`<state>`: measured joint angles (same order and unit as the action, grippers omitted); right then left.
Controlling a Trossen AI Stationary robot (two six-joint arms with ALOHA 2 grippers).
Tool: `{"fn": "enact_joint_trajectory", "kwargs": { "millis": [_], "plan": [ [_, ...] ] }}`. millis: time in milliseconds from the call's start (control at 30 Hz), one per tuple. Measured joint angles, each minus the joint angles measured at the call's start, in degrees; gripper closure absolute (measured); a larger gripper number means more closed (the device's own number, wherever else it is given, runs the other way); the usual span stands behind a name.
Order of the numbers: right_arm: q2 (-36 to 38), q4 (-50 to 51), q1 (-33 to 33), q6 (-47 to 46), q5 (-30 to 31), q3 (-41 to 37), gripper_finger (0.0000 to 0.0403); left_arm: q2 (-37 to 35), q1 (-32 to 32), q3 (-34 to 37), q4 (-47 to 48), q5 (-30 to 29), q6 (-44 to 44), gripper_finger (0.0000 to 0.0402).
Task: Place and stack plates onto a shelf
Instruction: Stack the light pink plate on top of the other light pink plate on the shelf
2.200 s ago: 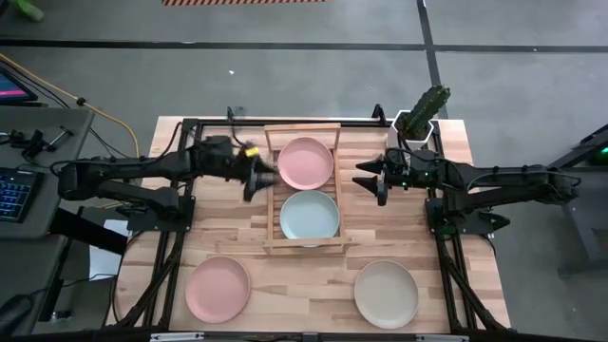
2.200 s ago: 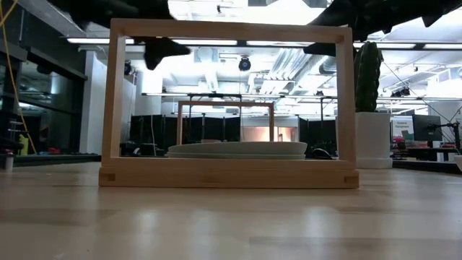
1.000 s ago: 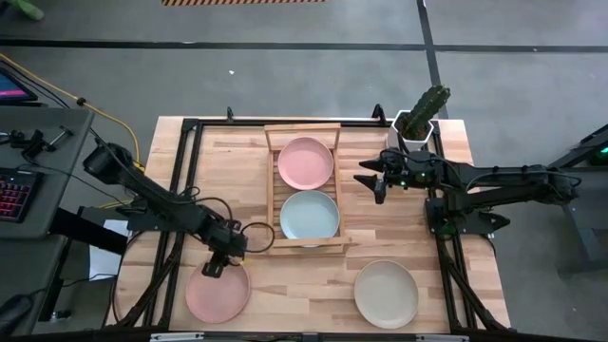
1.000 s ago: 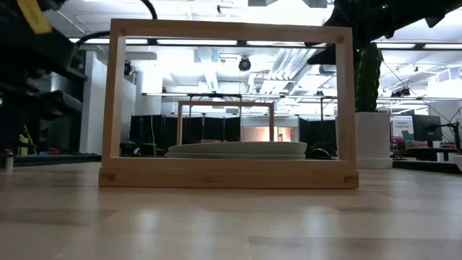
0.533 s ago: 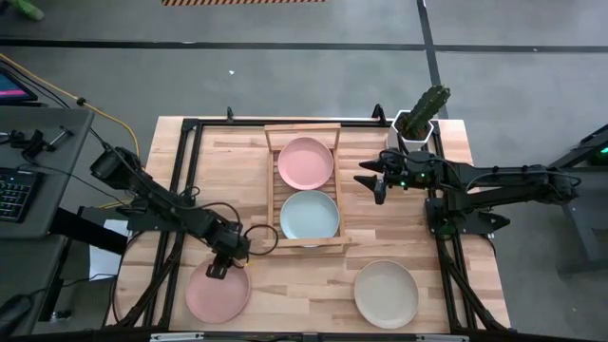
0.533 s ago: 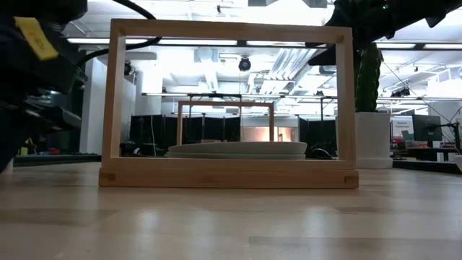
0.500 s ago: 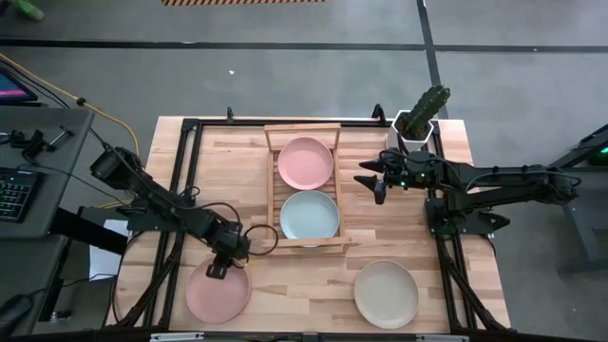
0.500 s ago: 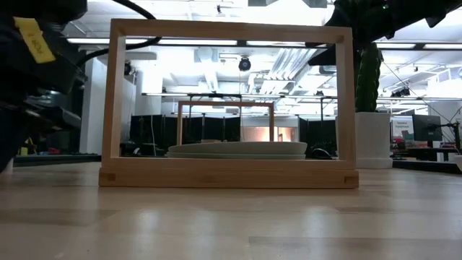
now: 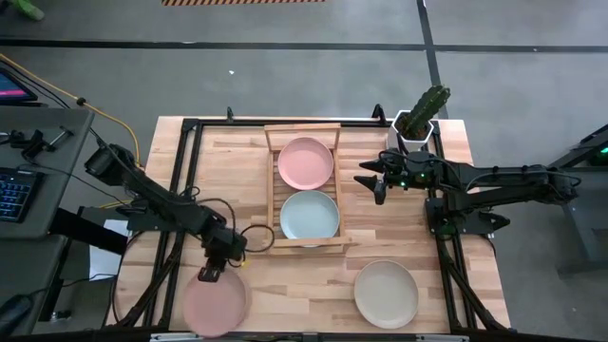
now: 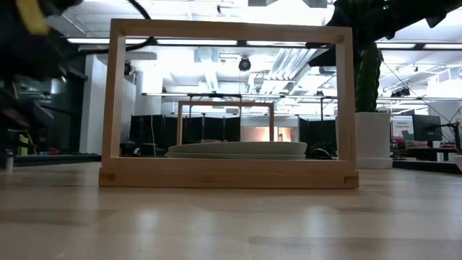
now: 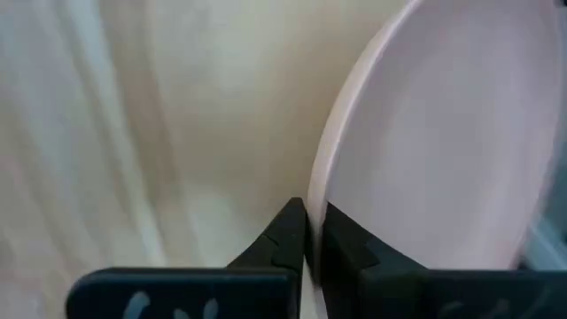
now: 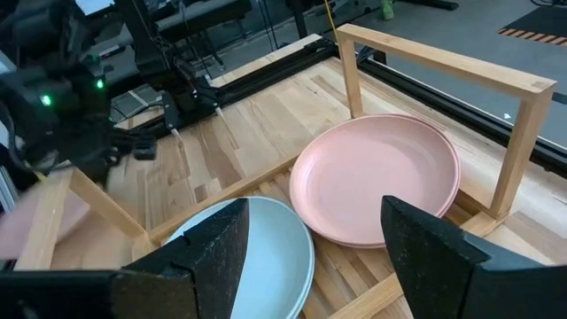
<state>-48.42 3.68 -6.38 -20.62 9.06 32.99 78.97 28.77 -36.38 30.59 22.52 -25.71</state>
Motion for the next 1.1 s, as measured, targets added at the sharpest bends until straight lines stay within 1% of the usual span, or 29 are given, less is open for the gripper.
{"fn": "enact_joint_trajectory", "kwargs": {
  "millis": [100,200,267,333,433,533,667,767,867,967,1100],
  "plan": [
    [0.00,0.01,0.01,0.06,0.01,0.00,0.0165,-5.26,-0.91,0.00,-0.06,5.79,-2.34,0.0397],
    [0.00,-0.01,0.00,0.09,0.02,0.00,0.0165,-12.19,-2.68,-0.45,-0.18,12.47,-5.97,0.0398],
    [0.00,0.01,0.01,0.09,0.02,0.00,0.0165,-16.98,-4.49,-1.72,-0.39,16.57,-9.31,0.0398],
    [0.00,0.02,0.00,0.11,0.02,0.00,0.0165,-21.47,-6.84,-3.60,-0.89,19.39,-13.38,0.0399],
    [0.00,-0.01,0.01,0.11,0.02,0.00,0.0165,-26.41,-11.73,-7.28,-1.93,19.21,-18.72,0.0399],
    [0.00,-0.04,0.01,0.11,0.02,0.00,0.0165,-28.25,-18.72,-11.64,-2.70,16.82,-21.94,0.0400],
    [0.00,-0.02,0.01,0.11,0.03,0.00,0.0165,-26.35,-29.67,-16.54,-2.92,12.59,-20.24,0.0400],
    [0.00,-0.02,0.01,-0.03,0.04,0.00,0.0165,-22.29,-38.14,-19.12,-4.04,11.00,-17.39,0.0400],
    [0.00,-0.04,0.01,-1.12,0.05,0.00,0.0165,-17.13,-45.17,-21.61,-5.54,7.13,-15.02,0.0400],
    [0.00,-0.04,0.01,-2.55,0.07,0.00,0.0165,-11.45,-50.35,-22.73,-7.68,1.63,-12.93,0.0400],
    [0.00,-0.03,0.01,-3.51,0.07,0.00,0.0165,-4.47,-53.31,-22.71,-12.52,-2.87,-14.63,0.0401]
  ]
}}
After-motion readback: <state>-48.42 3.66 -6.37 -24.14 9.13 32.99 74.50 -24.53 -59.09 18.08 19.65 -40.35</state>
